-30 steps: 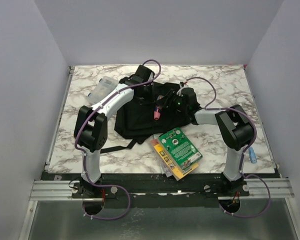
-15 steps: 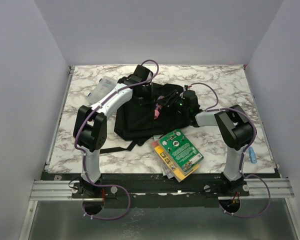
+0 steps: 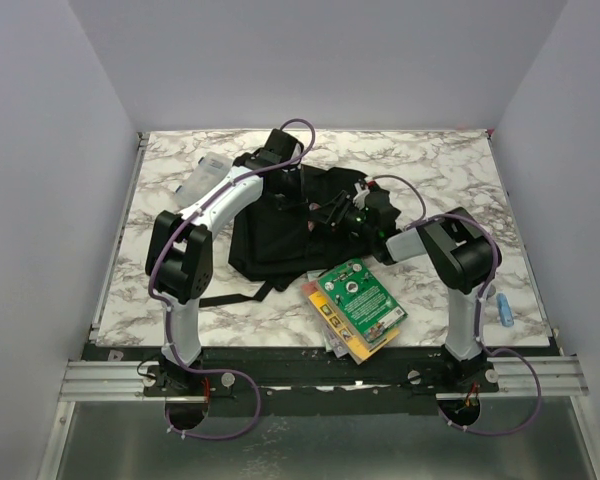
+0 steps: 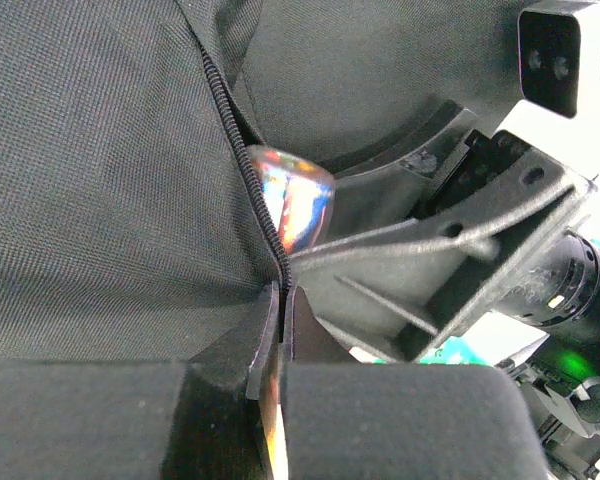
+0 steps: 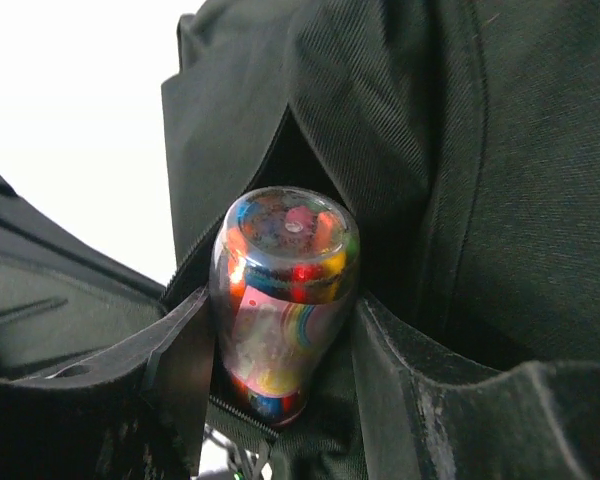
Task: Pack the student bag
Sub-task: Place the stationery in the student bag.
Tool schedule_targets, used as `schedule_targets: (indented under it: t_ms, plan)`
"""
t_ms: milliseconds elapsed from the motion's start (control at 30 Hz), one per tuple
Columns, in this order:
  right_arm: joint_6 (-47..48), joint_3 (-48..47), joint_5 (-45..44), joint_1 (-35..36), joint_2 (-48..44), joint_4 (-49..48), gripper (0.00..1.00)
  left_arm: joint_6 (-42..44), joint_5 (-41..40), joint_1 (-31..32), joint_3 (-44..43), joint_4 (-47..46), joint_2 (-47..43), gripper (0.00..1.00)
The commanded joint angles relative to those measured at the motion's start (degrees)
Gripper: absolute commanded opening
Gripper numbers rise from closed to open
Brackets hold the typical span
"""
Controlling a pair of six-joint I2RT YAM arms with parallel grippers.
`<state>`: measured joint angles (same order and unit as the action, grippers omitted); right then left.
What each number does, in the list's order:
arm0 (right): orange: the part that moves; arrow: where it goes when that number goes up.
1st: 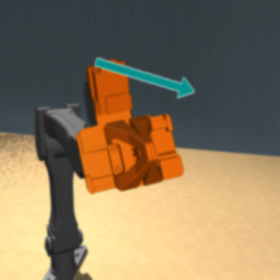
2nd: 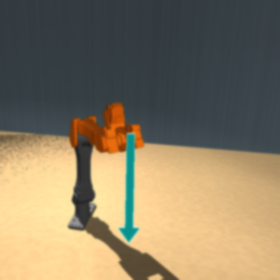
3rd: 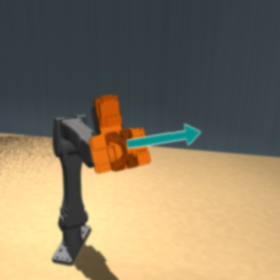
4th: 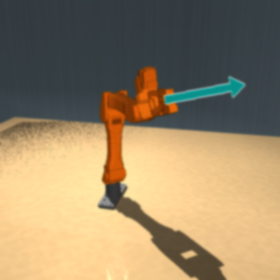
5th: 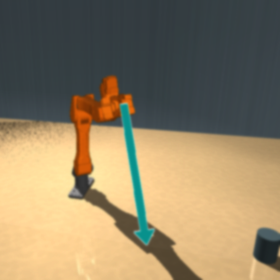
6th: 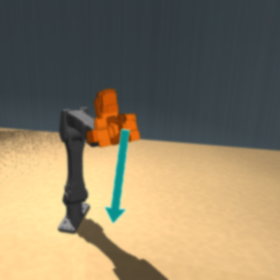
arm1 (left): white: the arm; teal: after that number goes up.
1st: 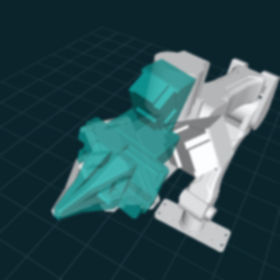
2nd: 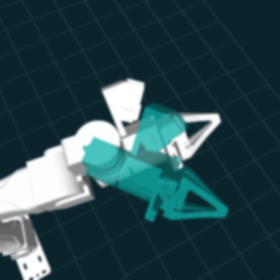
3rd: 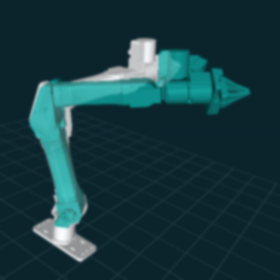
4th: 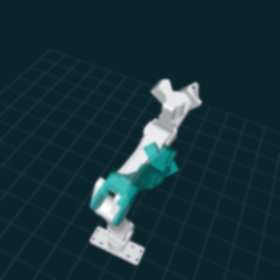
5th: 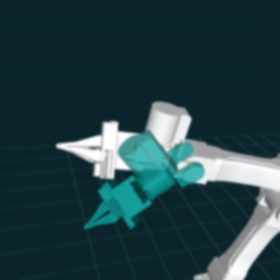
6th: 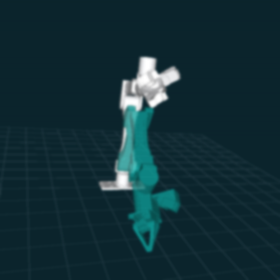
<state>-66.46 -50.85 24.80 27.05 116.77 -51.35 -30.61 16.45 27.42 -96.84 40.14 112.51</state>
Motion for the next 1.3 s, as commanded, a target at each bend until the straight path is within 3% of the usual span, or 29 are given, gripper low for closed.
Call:
schedule_targets:
  t_ms: [0,100,300,500,600,733,867,1033,1167,1267]
  plan:
    - [8.95,-0.58,9.82,-0.96,0.06,5.81,0.61,0.29,1.58,-0.7,-0.05,-3.14,-2.84,0.0]
    - [13.27,-0.64,8.8,-3.8,-2.88,12.33,0.8,0.46,1.35,-0.79,-0.01,-3.14,-2.58,0.0]
    - [15.75,-2.63,10.46,-6.91,-3.24,16.94,0.83,0.73,1.71,-1.01,-0.48,-3.01,-1.72,0.0]
    - [14.82,-5.21,11.41,-6.32,-1.11,17.69,0.65,0.5,3.02,-1.14,-0.84,-2.96,-1.25,0.0]
    - [14.1,-8.13,12.41,-5.77,1.0,18.88,0.47,0.44,3.62,-1.14,-1.02,-3.01,-0.99,0.0]
    - [9.22,-10.8,13.86,-2.85,3.21,15.54,0.33,0.46,4.27,-1.14,-1.07,-2.96,-0.89,0.0]
    - [2.45,-16.02,15.98,0.88,6.13,9.6,0.3,0.68,4.86,-1.14,-1.25,-2.96,-0.74,0.0]
    - [-11.22,-17.11,14.72,-2.78,12.12,-3.97,0.25,0.9,4.5,-1.14,-1.1,-2.97,-0.72,0.0]
    - [-7.89,-14.49,15.87,-5.38,10.04,-1.09,0.29,1.06,4.31,-1.14,-1.07,-2.96,-0.96,0.0]
    - [2.04,-12.72,15.41,-6.51,4.14,10.66,0.42,0.93,4.48,-1.14,-1.18,-3.01,-0.84,0.0]
